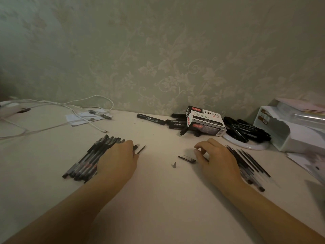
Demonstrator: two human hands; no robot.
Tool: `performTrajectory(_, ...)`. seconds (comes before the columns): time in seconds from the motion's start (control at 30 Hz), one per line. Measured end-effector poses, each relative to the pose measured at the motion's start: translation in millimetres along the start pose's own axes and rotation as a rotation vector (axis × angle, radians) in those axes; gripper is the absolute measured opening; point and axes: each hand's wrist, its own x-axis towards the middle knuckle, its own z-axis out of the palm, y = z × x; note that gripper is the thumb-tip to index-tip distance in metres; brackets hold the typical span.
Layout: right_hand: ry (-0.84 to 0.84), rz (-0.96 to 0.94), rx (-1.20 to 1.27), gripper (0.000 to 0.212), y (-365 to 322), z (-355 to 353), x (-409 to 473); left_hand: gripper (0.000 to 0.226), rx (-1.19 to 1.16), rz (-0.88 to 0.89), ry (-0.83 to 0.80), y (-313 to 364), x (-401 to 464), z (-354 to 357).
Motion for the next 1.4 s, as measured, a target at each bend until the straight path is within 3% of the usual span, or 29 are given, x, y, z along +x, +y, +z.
performTrajectory(0.23,-0.011,0.015,0.008,0.011,0.8,2.0,-0.6,0.018,0.116,0.039,-0.029,4.8,-0.3,-5.3)
performTrajectory(0.37,0.046,0.021,0.091,0.009,-1.2,0.0,0.1,0.019,-0.022,0.098,0.069,10.0,-1.7,-11.1)
performTrajectory(0.47,0.088,0.083,0.388,0.008,-12.8,-6.7,2.7,0.014,-0.220,0.200,0.166,22.0,-6.7,-18.9)
performTrajectory(0.57,-0.119,0.201,0.821,0.020,-30.6,-13.7,3.2,0.012,-0.314,0.341,0.186,34.2,-17.0,-20.7)
performTrajectory(0.7,-0.335,0.218,1.088,0.025,-46.9,-11.8,-2.9,0.013,-0.390,0.462,0.124,40.9,-25.5,-17.4)
performTrajectory(0.8,-0.314,0.271,1.207,0.018,-50.1,-5.7,-5.2,0.011,-0.419,0.485,0.103,40.9,-26.0,-14.6)
performTrajectory(0.9,-0.273,0.317,1.158,0.015,-47.9,-0.9,-4.8,0.012,-0.420,0.466,0.080,39.4,-24.4,-9.4)
performTrajectory(1.17,0.061,0.558,1.206,0.026,-27.6,-5.8,5.1,0.018,-0.496,0.477,-0.013,30.5,-20.1,-4.1)
performTrajectory(1.4,-0.013,0.525,1.340,0.025,-34.6,-2.3,3.1,0.013,-0.499,0.502,-0.034,32.3,-22.0,-2.8)
